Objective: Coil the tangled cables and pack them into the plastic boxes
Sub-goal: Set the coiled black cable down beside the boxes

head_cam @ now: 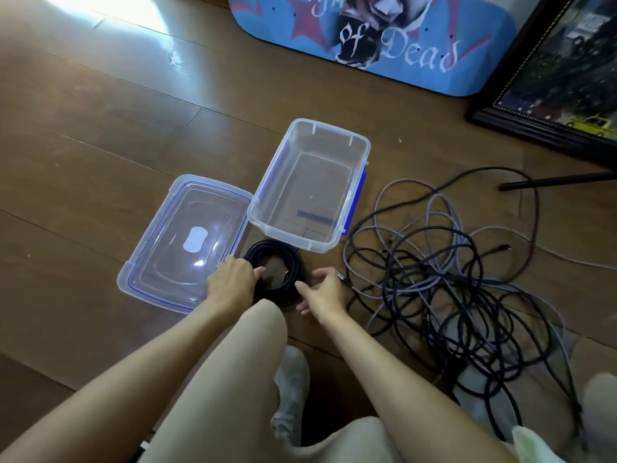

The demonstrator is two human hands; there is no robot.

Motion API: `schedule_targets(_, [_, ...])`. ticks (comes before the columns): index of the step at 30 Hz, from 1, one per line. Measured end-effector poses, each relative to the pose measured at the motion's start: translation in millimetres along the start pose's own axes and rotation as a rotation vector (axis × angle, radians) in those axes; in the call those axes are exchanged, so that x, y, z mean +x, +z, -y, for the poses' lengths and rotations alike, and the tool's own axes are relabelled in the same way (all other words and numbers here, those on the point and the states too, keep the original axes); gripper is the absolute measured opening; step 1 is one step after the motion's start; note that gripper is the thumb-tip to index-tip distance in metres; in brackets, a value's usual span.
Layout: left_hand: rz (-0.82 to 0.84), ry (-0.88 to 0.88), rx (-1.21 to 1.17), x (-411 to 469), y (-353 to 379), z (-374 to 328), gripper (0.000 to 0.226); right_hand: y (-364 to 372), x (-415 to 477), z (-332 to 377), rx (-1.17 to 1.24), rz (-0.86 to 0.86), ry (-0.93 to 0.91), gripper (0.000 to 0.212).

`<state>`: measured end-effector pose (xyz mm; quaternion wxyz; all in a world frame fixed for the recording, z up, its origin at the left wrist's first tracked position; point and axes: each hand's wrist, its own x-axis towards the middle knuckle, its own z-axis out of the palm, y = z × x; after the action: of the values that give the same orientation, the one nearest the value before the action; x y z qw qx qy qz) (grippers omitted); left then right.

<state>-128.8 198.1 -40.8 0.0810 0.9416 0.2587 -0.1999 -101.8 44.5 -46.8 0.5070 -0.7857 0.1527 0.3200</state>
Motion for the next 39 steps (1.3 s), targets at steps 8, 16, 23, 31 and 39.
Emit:
schedule_targets(8, [-0.207,0.347,0.219,-29.9,-29.8,-43.0,0.028,-80.5,-18.9,-15.1,-0.602,-0.222,-0.120,0.019])
schedule_targets(16, [0.286,0.425,-0.099,-45.2,-0.2,-137.1,0.037,-133.3,-35.5,-30.1,-0.699,-0.217,-0.292,0.039])
schedule_targets(23, [0.749,0.095,-0.811,-63.0,39.2,-201.8,0.066,-192.2,-32.0,-63.9,-1.147,0.205,-0.134,0.114])
schedule_targets(31, [0.677,0.064,-0.973,-58.7,38.8,-249.7,0.061,-213.4,-6.4,-80.5,-1.535,0.053,-0.252,0.086])
schedule_targets(39, [0.495,0.238,-0.688,-40.1,25.4,-280.8,0.059,-276.8,-10.1,-85.6,-1.214,-0.385,-0.728,0.028])
